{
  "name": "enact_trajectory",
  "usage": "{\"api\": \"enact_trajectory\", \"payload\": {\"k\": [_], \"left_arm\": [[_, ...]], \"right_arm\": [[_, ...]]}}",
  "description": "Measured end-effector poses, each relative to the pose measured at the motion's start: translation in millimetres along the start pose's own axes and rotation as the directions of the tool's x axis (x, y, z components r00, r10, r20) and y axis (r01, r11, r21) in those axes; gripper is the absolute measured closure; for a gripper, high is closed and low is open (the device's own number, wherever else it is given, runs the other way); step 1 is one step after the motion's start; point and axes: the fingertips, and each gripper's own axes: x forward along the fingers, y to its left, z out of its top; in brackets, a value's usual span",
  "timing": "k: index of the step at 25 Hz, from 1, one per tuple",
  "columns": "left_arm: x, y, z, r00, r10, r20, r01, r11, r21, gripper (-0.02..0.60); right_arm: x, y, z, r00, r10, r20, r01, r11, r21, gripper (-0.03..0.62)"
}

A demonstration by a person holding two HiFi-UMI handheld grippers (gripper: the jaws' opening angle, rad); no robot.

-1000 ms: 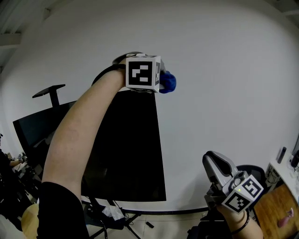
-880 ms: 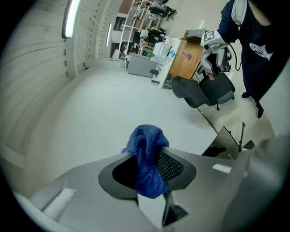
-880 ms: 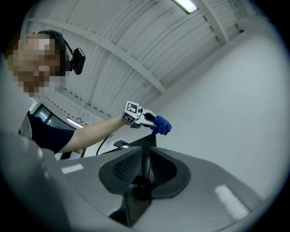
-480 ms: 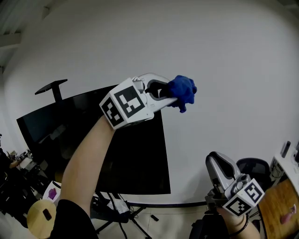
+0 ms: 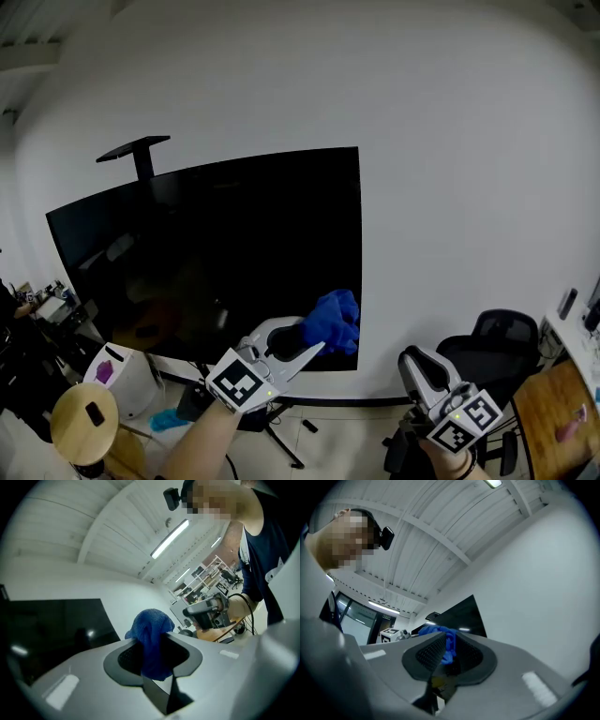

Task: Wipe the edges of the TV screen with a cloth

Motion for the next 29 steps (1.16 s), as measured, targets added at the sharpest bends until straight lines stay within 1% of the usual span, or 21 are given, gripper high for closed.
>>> {"api": "enact_trajectory", "payload": {"k": [2, 4, 6, 8, 11, 14, 16, 18, 20, 24, 26, 29], "left_arm": [[-34, -27, -28, 0.999, 0.034, -0.018, -0.036, 0.992, -0.121, 0.489], [-63, -54, -47, 0.998, 0.054, -0.031, -0.059, 0.975, -0.215, 0.489], [-89, -82, -57, 0.997, 0.056, -0.046, -0.067, 0.955, -0.288, 0.489], [-112, -114, -64, 0.997, 0.039, -0.066, -0.06, 0.934, -0.352, 0.489], [-138, -161, -74, 0.997, -0.003, -0.08, -0.031, 0.909, -0.417, 0.489], [-156, -202, -78, 0.996, -0.028, -0.083, -0.014, 0.881, -0.472, 0.489], [-165, -224, -77, 0.995, -0.038, -0.093, -0.014, 0.863, -0.505, 0.489], [-171, -240, -78, 0.994, -0.04, -0.103, -0.02, 0.85, -0.526, 0.489], [-175, -254, -76, 0.993, -0.033, -0.117, -0.034, 0.845, -0.534, 0.489], [-173, -276, -68, 0.991, -0.008, -0.136, -0.065, 0.847, -0.527, 0.489], [-170, -286, -57, 0.991, 0.002, -0.131, -0.072, 0.843, -0.534, 0.489], [-165, -299, -39, 0.992, 0.012, -0.124, -0.078, 0.839, -0.539, 0.489]], "right_arm": [[-13, 18, -21, 1.0, -0.02, -0.019, 0.021, 0.999, 0.044, 0.54], [-26, 38, -40, 0.999, -0.031, -0.044, 0.034, 0.996, 0.077, 0.54], [-40, 60, -58, 0.996, -0.044, -0.076, 0.051, 0.995, 0.088, 0.54], [-57, 81, -75, 0.992, -0.068, -0.107, 0.079, 0.992, 0.1, 0.54], [-85, 104, -96, 0.984, -0.108, -0.141, 0.129, 0.98, 0.15, 0.54], [-118, 120, -111, 0.979, -0.124, -0.165, 0.156, 0.967, 0.203, 0.54], [-137, 127, -114, 0.975, -0.132, -0.18, 0.169, 0.962, 0.212, 0.54], [-152, 131, -116, 0.972, -0.14, -0.19, 0.181, 0.96, 0.215, 0.542], [-166, 132, -119, 0.97, -0.138, -0.2, 0.182, 0.959, 0.219, 0.54], [-187, 134, -122, 0.971, -0.107, -0.215, 0.161, 0.955, 0.25, 0.542], [-196, 139, -119, 0.972, -0.084, -0.221, 0.142, 0.955, 0.26, 0.542], [-209, 147, -110, 0.973, -0.053, -0.223, 0.109, 0.963, 0.246, 0.542]]}}
